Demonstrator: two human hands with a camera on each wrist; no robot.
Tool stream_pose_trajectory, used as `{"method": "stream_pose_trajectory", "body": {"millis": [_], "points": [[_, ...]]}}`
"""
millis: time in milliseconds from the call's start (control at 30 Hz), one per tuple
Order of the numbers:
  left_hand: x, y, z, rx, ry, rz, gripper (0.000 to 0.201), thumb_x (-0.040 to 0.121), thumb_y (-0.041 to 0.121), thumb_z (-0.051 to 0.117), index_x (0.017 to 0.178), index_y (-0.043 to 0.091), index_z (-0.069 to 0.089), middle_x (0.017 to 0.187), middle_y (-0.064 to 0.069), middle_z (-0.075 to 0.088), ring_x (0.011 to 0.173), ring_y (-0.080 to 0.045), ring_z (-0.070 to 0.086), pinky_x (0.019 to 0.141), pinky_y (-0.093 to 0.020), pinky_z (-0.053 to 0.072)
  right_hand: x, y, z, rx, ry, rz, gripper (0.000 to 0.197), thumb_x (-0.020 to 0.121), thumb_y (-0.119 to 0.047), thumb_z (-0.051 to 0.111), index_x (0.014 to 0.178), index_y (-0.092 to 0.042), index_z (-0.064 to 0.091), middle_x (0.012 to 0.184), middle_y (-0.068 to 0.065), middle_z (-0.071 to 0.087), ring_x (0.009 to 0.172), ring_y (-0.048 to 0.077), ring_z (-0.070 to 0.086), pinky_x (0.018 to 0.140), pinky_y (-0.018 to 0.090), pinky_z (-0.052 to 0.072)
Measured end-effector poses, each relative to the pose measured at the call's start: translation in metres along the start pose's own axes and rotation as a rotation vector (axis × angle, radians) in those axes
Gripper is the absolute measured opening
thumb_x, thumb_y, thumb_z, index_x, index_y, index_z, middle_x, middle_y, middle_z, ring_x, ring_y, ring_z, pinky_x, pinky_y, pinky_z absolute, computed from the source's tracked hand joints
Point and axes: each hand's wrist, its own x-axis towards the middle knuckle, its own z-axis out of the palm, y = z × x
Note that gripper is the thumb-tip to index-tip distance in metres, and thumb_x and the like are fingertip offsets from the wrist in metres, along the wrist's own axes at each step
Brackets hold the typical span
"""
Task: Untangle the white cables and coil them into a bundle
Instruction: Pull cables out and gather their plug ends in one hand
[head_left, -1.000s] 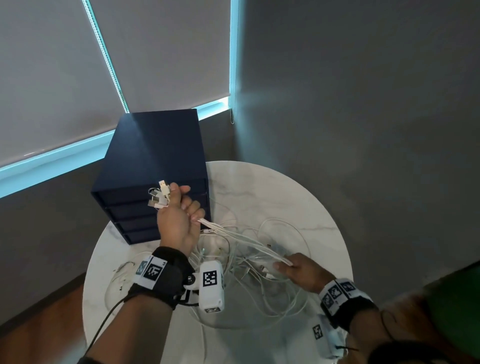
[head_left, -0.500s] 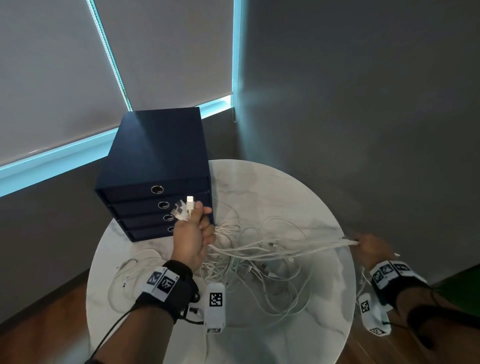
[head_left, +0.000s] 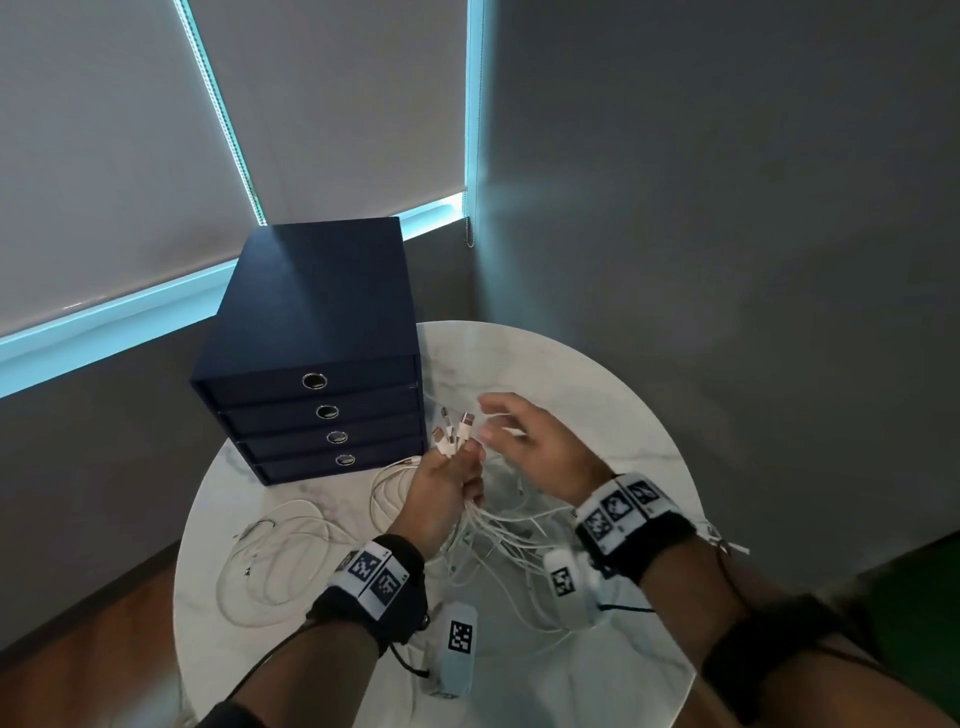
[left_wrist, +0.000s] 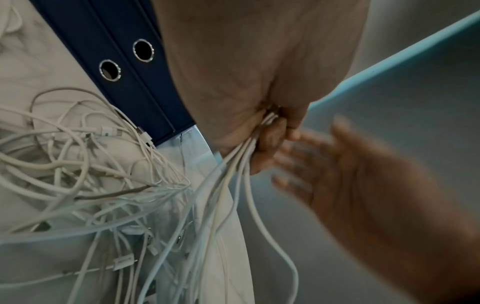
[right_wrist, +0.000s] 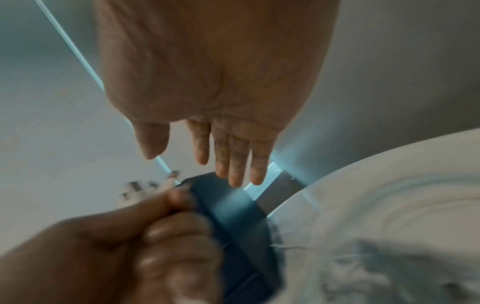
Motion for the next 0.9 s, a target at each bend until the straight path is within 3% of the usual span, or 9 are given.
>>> {"method": "stream_pose_trajectory", "body": {"millis": [100,200,367,567,667,733,800,867,900], "points": [[-0.006,0.006,0.005,0.064,-0.063,0.040,0.016,0.097,0.016,0.048,0.086,0.005,0.053,0.067,-0.010,0.045,0.062,-0.022,0.045,0.056,-0.030,0.044,0.010,-0.025,0.022,-0.088,-0.054,-0.093,0.051,0.095,-0.041,0.055,0.143,-0.030,0.043,0.142,-0.009,0.051,0.127,0.001,0.049,0.106,0.025,0.040],[-0.013,0.013,0.003,0.087,-0.094,0.059,0.020,0.089,0.012,0.045,0.095,-0.003,0.058,0.084,-0.018,0.051,0.072,-0.026,0.049,0.062,-0.033,0.045,0.014,-0.029,0.031,-0.182,-0.053,-0.159,0.041,0.097,-0.030,0.053,0.137,-0.023,0.052,0.136,-0.008,0.054,0.114,0.002,0.054,0.102,0.029,0.046],[-0.022,0.014,-0.006,0.257,-0.150,0.097,0.019,0.095,-0.015,0.041,0.086,-0.010,0.057,0.073,-0.017,0.054,0.062,-0.015,0.055,0.057,-0.023,0.048,0.012,-0.026,0.040,-0.237,-0.077,-0.292,0.033,0.099,-0.017,0.048,0.129,-0.018,0.059,0.118,-0.009,0.053,0.105,0.003,0.055,0.096,0.018,0.042],[-0.019,0.012,-0.004,0.259,-0.120,0.082,0.016,0.091,-0.014,0.046,0.085,-0.016,0.060,0.076,-0.030,0.061,0.067,-0.014,0.060,0.061,-0.025,0.050,0.012,-0.029,0.044,-0.357,-0.036,-0.324,0.027,0.100,-0.016,0.045,0.110,-0.013,0.070,0.109,-0.001,0.060,0.092,0.008,0.058,0.086,0.016,0.044],[-0.020,0.009,0.000,0.300,-0.117,0.058,0.029,0.092,-0.015,0.038,0.073,-0.008,0.058,0.060,-0.017,0.056,0.057,-0.016,0.055,0.057,-0.026,0.047,0.007,-0.034,0.038,-0.284,-0.045,-0.221,0.029,0.102,-0.024,0.045,0.117,-0.016,0.068,0.116,-0.002,0.066,0.092,0.001,0.056,0.081,0.013,0.044],[-0.020,0.008,0.003,0.258,-0.086,0.037,0.032,0.096,-0.010,0.035,0.076,-0.002,0.059,0.062,-0.007,0.059,0.059,-0.016,0.056,0.058,-0.026,0.047,0.001,-0.028,0.039,-0.160,-0.004,-0.146,0.039,0.102,-0.033,0.043,0.139,-0.024,0.050,0.140,-0.008,0.052,0.116,0.000,0.051,0.096,0.022,0.044],[-0.019,0.010,0.003,0.151,-0.036,0.048,0.028,0.101,0.004,0.039,0.087,-0.004,0.062,0.078,-0.013,0.064,0.072,-0.022,0.059,0.066,-0.033,0.049,-0.007,-0.020,0.046,0.029,0.003,-0.058,0.060,0.097,-0.048,0.047,0.151,-0.029,0.028,0.152,-0.012,0.034,0.132,0.002,0.041,0.106,0.027,0.039],[-0.015,0.012,0.001,-0.039,0.050,-0.010,0.027,0.104,0.010,0.044,0.086,-0.002,0.061,0.077,-0.015,0.063,0.072,-0.024,0.061,0.066,-0.034,0.051,-0.017,-0.007,0.056,0.166,-0.051,0.063,0.064,0.090,-0.060,0.049,0.145,-0.033,0.033,0.143,-0.005,0.049,0.124,0.008,0.054,0.105,0.033,0.045],[-0.013,0.012,-0.001,-0.127,0.083,-0.038,0.026,0.104,0.009,0.046,0.083,0.001,0.058,0.071,-0.012,0.060,0.065,-0.022,0.060,0.061,-0.033,0.050,-0.022,-0.001,0.058,0.165,-0.078,0.107,0.054,0.090,-0.060,0.049,0.136,-0.033,0.043,0.125,-0.003,0.063,0.108,0.010,0.065,0.097,0.034,0.052]]}}
